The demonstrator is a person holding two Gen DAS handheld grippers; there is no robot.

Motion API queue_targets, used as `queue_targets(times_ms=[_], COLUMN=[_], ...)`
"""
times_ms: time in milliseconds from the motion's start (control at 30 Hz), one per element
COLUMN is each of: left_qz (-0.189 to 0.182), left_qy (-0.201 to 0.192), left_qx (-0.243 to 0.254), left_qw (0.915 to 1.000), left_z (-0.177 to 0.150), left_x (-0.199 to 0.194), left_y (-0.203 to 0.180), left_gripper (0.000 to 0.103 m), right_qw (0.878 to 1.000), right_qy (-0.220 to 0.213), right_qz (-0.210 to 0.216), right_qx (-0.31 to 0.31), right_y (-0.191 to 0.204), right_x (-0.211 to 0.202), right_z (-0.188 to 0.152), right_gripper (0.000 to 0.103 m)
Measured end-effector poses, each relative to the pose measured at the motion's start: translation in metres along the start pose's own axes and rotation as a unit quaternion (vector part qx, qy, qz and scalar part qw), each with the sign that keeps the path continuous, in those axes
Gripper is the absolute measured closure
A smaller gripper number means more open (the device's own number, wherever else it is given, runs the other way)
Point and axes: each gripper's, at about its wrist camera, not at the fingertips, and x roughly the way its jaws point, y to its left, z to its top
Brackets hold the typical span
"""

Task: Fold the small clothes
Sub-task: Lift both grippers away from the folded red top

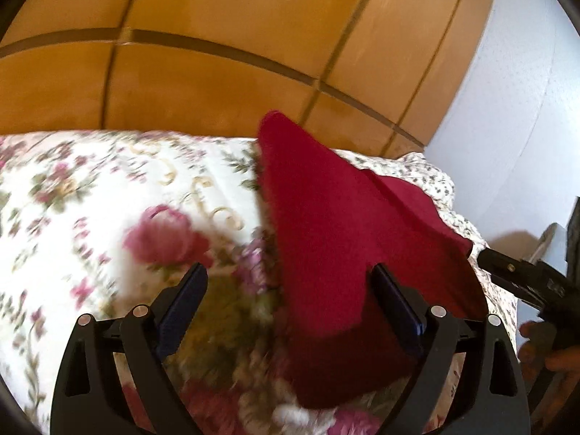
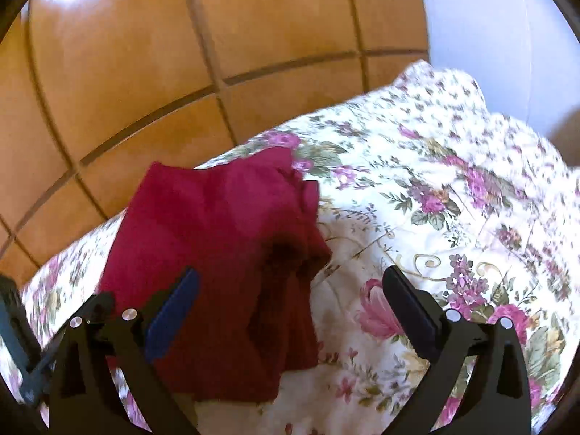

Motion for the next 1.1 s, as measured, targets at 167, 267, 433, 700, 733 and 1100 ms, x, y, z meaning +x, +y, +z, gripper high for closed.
queue_targets(times_ms=[167,267,433,700,733,1100], left_qz=[0.018,0.031,-0.003,-0.003,0.009,0.076], left_qy=[0.026,0.066,0.106,0.085,0.077,0.035], left_qx=[0.059,0.064,0.021,0.017,0.022,0.086], left_qw=[0.9978,0.9953,0.9941,0.9962,0.9968,0.9928], left_z=[-0.005,-0.006,-0.004,-0.007,-0.009,-0.044], left_x=[0.002,0.020,0.044,0.028,0.022,-0.039], left_y=[-0.020,-0.018,0.002,0.002,0.000,-0.024], left_gripper=[0.012,0.011,0.007,0.005,0.004,0.004], right_qw=[0.998,0.994,0.991,0.992,0.992,0.997], right_qy=[0.058,0.079,0.104,0.084,0.085,0.064], right_qz=[-0.036,-0.072,-0.031,-0.024,-0.023,-0.036], right_qx=[-0.011,0.012,0.083,0.087,0.090,0.018], right_y=[0.004,-0.019,-0.042,-0.037,-0.037,-0.001], right_x=[0.020,0.038,0.055,0.045,0.044,-0.009], right_z=[-0.021,-0.029,-0.037,-0.042,-0.041,-0.049], right_gripper=[0.002,0.002,0.002,0.002,0.002,0.002])
